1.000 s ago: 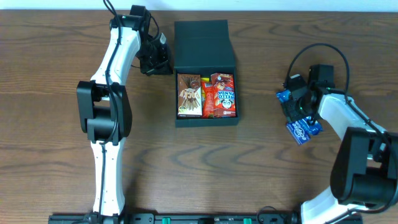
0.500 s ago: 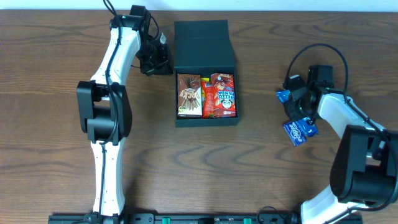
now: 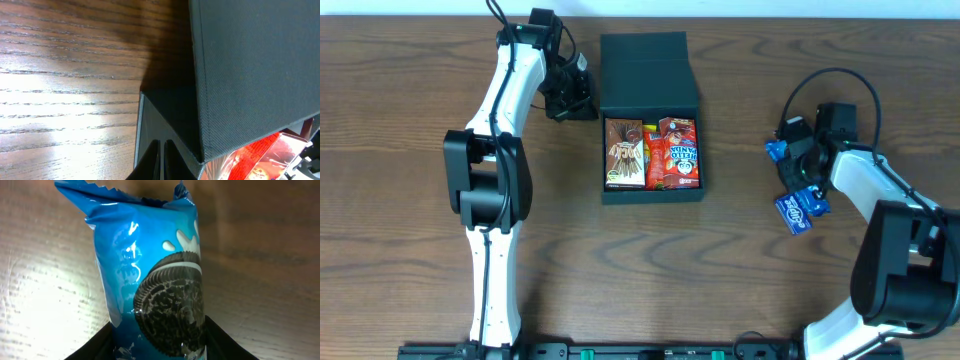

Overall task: Pack container
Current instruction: 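Grasp the blue Oreo pack with the right gripper and lift, then carry the Oreo pack into the box between Pocky and Hello Panda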

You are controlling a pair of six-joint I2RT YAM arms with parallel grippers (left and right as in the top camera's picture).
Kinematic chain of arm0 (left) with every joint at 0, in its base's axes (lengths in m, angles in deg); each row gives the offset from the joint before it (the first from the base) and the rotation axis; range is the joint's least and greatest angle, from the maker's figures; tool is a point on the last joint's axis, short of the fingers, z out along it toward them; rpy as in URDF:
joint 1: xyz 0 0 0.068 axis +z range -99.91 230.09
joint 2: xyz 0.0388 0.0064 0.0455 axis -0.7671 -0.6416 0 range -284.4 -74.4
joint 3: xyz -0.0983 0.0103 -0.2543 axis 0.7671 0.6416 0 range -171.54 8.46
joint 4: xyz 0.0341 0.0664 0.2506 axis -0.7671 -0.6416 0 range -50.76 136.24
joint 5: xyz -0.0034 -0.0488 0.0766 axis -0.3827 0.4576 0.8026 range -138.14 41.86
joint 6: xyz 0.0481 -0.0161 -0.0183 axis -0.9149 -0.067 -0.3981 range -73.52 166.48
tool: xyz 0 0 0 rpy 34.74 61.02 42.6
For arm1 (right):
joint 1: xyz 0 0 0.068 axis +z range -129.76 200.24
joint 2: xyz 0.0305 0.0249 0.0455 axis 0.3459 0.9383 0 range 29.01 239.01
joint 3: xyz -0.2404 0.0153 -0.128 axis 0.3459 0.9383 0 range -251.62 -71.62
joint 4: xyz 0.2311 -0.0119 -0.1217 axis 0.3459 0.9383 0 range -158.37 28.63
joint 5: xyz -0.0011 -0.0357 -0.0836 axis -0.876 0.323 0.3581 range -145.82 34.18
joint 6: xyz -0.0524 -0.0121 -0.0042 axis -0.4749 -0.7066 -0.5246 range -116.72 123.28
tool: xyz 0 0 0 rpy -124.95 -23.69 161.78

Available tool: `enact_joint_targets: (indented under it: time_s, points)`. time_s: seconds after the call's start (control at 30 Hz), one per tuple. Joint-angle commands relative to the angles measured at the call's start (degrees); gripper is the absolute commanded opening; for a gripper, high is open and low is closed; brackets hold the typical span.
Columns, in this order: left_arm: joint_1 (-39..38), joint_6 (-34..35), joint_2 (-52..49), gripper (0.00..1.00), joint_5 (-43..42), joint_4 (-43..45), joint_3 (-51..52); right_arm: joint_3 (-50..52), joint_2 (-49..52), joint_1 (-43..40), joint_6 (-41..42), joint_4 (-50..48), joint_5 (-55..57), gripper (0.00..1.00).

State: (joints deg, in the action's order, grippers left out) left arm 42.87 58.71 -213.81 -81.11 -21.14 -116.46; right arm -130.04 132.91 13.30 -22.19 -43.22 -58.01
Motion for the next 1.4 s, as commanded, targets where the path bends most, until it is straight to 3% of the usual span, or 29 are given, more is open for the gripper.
enact_joint_targets:
  time_s: [0.0, 0.4, 0.67, 0.97, 1.37]
  points:
    - [0.07, 0.02, -0.98, 0.06, 0.35, -0.81, 0.07, -0.50, 0.59, 0.22, 4.96, -1.42, -0.87, 0.35]
    - [0.07, 0.02, -0.98, 0.06, 0.35, -2.03, 0.07, -5.49, 0.59, 0.31, 19.78, -2.95, -1.38, 0.24]
    - [0.33, -0.46, -0.98, 0.06, 0.42, -3.52, 0.07, -19.21, 0.57, 3.34, 25.97, 5.79, -5.84, 0.17]
    - [3.61, -0.90, -0.96, 0.06, 0.55, -3.98, 0.04, -33.53, 0.57, 17.07, 32.94, 17.03, -5.81, 0.13]
    - [10.10, -1.75, -0.94, 0.06, 0.35, -4.66, 0.04, -34.42, 1.07, 33.11, 52.41, 17.49, -5.60, 0.10]
